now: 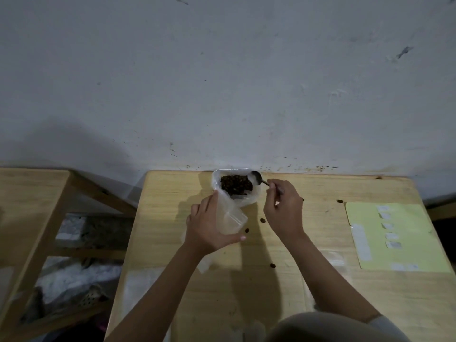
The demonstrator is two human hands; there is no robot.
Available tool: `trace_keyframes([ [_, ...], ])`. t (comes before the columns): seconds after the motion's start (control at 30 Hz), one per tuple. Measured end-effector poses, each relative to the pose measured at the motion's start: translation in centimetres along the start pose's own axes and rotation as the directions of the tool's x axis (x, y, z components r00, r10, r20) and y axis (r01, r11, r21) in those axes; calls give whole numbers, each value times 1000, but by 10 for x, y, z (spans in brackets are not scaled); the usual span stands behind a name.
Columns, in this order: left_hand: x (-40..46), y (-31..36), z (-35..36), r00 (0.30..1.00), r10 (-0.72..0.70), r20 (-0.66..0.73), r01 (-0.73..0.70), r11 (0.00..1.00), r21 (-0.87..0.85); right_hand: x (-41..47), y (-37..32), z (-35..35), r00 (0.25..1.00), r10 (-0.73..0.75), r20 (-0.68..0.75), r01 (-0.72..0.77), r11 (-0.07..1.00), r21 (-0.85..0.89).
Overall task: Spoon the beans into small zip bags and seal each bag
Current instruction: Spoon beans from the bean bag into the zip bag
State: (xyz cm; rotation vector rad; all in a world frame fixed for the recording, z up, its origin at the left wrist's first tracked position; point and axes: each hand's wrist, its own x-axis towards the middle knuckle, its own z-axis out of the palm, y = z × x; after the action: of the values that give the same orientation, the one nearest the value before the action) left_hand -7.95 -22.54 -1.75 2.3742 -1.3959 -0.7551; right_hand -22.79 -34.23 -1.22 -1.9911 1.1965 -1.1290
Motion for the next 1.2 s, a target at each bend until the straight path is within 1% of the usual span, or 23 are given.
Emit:
trace_keyframes([
  [0.03,0,0,0,1000,6,-1,-6,1000,-9,-2,1,1,999,-29,15,29,999,-32],
  [0.07,0,0,0,1000,11,0,-11,1000,-17,-4,4,4,999,-23,39,25,998,-51],
  [0.1,0,0,-1,1000,15,2,-15,1000,-21,-6,5,8,998,17,56,-14,999,-51],
  [0.13,0,0,-1,1000,17,4,-17,1000,-23,-7,6,12,993,98,62,-97,995,-28],
  [0.17,0,0,-1,1000,17,5,-17,1000,-24,-8,7,17,972,224,64,-226,974,18],
  [0.2,0,1,-1,1000,16,5,-16,1000,-25,-7,7,21,926,371,67,-376,924,78],
  [0.27,1,2,-2,1000,13,4,-12,1000,-25,-4,9,27,777,623,87,-624,746,232],
  [0.33,1,2,-3,1000,5,10,-5,1000,-27,0,10,29,618,775,134,-752,533,388],
  [0.37,1,2,-2,1000,2,11,-2,1000,-27,1,10,29,561,813,156,-777,452,439],
  [0.43,0,0,0,1000,-5,5,5,1000,-21,3,8,26,502,846,180,-788,361,499],
  [0.6,-4,-3,3,999,-27,-26,26,998,-51,1,10,16,451,868,209,-778,267,569],
  [0.7,-9,-3,2,997,-24,-74,18,996,-84,-1,9,7,460,856,235,-763,246,598],
  [0.87,-14,0,0,995,-41,-96,32,995,-91,-4,1,-17,547,779,306,-736,273,619],
  [0.97,-13,2,1,992,-60,-114,52,996,-65,-6,-4,-31,591,735,332,-732,316,603],
  [1.07,-14,6,3,989,-58,-134,50,997,-63,-10,-11,-40,659,666,350,-717,414,561],
  [1.2,-14,12,7,986,-44,-160,36,998,-55,-15,-18,-43,780,527,337,-623,610,489],
])
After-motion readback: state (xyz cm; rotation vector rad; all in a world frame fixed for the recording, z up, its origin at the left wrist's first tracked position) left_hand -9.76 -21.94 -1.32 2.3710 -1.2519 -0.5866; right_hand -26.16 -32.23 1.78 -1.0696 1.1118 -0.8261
